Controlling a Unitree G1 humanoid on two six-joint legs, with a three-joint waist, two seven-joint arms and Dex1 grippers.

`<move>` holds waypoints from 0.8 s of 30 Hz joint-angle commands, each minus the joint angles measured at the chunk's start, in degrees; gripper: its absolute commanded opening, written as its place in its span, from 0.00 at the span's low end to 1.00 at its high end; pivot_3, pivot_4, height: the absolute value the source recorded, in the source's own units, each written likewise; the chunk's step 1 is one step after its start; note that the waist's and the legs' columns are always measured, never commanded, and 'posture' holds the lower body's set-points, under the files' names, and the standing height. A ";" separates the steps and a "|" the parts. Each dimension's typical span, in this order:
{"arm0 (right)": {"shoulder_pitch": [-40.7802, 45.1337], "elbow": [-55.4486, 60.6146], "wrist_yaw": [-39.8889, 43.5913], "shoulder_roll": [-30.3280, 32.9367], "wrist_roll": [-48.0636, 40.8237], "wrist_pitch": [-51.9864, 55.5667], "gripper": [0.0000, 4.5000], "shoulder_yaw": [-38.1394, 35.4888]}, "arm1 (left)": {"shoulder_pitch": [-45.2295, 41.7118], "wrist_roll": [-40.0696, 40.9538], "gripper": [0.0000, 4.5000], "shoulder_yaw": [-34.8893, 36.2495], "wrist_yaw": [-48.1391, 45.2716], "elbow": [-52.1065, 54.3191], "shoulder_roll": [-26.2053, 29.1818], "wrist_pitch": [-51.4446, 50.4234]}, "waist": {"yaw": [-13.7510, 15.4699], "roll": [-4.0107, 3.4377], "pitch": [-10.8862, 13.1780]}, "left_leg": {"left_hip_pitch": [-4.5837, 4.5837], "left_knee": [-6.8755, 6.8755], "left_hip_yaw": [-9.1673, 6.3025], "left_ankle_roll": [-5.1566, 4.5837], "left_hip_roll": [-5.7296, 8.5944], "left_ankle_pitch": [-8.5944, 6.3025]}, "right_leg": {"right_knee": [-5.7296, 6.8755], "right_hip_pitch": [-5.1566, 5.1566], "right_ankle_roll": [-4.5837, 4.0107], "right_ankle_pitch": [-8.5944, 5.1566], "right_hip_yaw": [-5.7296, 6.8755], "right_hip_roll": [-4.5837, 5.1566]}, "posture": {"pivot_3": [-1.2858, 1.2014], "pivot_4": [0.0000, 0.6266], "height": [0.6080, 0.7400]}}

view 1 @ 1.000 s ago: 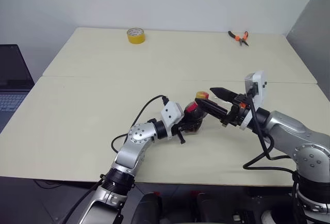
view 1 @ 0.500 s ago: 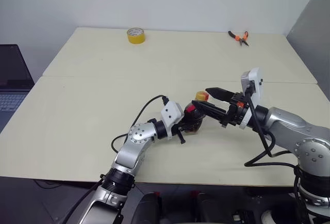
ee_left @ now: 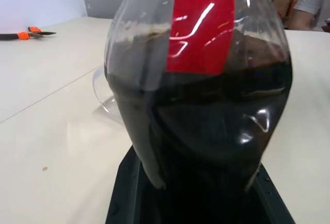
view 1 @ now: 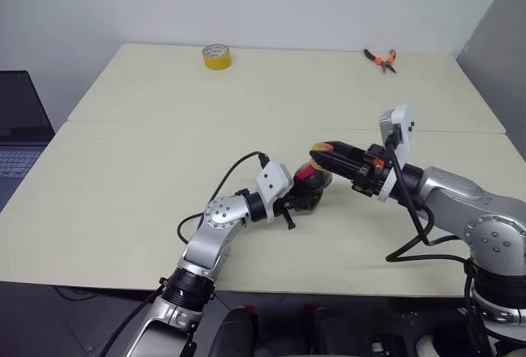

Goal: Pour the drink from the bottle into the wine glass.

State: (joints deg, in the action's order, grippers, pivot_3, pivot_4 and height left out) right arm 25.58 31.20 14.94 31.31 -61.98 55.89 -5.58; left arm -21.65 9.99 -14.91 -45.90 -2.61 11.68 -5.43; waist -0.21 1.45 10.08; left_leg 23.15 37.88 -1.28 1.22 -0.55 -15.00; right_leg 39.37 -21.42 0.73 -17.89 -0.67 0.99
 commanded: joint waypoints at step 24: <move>-35.43 3.72 0.43 -6.65 34.29 -35.51 0.26 -7.10 | -3.93 1.69 0.14 9.72 14.36 -1.00 -5.53 -0.57 | 0.16 0.00 -0.01 | 0.11 0.04 -0.05 0.02 0.04 0.01 | -0.13 0.00 0.07 0.03 0.09 0.03 | 0.52 0.24 1.00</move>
State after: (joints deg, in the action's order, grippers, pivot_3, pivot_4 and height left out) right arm -9.14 35.39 15.04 25.40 -30.02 24.36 -10.48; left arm -24.20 11.25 -5.48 -31.95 -5.11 6.65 -7.30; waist -0.05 1.45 10.07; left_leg 23.25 37.92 -1.31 1.24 -0.52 -14.99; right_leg 39.24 -21.41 0.82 -17.85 -0.61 1.02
